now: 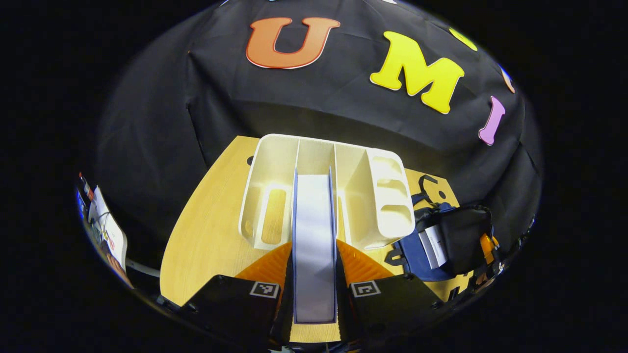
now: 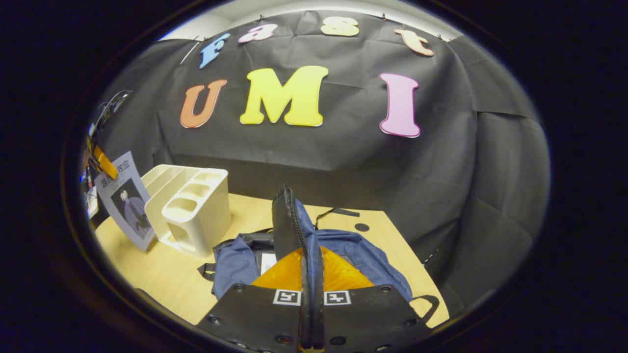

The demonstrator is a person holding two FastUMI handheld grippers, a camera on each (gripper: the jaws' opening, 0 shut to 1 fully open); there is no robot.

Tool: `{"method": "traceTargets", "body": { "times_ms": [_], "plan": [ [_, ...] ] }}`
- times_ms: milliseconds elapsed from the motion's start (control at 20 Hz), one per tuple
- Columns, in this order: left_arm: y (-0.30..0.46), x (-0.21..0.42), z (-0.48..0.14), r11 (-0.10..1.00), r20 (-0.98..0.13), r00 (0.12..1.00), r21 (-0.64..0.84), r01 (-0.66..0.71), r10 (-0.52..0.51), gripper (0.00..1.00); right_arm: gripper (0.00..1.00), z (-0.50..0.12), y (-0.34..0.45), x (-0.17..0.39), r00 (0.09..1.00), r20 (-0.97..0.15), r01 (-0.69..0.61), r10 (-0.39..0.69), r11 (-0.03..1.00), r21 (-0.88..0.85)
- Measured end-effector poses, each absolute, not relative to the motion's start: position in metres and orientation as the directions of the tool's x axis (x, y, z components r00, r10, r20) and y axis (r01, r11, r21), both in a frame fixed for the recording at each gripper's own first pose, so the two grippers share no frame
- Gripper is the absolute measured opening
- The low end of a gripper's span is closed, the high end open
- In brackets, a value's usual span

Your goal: Open the schoolbag, grab two books from the bookshelf and put them into the schoolbag.

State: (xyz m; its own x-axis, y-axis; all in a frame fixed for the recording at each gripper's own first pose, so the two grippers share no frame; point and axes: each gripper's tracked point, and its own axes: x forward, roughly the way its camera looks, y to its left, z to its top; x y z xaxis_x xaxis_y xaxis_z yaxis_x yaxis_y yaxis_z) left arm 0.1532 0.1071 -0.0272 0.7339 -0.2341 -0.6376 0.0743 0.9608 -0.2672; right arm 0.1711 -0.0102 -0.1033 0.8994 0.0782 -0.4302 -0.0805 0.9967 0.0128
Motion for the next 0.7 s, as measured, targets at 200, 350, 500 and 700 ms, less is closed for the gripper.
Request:
{"method": "traceTargets", "body": {
  "times_ms": [200,350,500,700],
  "plan": [
    [0.118,0.121,-0.037,0.930,-0.605,0.752,-0.367,0.027,-0.261,0.39,0.02,-0.104,-0.009,0.169,0.897,-0.436,-0.073,0.071,0.997,0.011],
    [0.125,0.101,-0.046,0.888,-0.591,0.752,-0.460,-0.018,-0.291,0.40,0.02,-0.104,-0.011,0.167,0.897,-0.438,-0.067,0.060,0.998,-0.001],
    [0.124,0.082,-0.052,0.835,-0.563,0.753,-0.549,-0.034,-0.340,0.39,0.02,-0.104,-0.010,0.165,0.896,-0.441,-0.061,0.055,0.998,0.001],
    [0.108,0.064,-0.056,0.739,-0.511,0.731,-0.673,-0.014,-0.452,0.39,0.02,-0.102,-0.008,0.166,0.894,-0.446,-0.064,0.047,0.998,-0.022]
  ]
}}
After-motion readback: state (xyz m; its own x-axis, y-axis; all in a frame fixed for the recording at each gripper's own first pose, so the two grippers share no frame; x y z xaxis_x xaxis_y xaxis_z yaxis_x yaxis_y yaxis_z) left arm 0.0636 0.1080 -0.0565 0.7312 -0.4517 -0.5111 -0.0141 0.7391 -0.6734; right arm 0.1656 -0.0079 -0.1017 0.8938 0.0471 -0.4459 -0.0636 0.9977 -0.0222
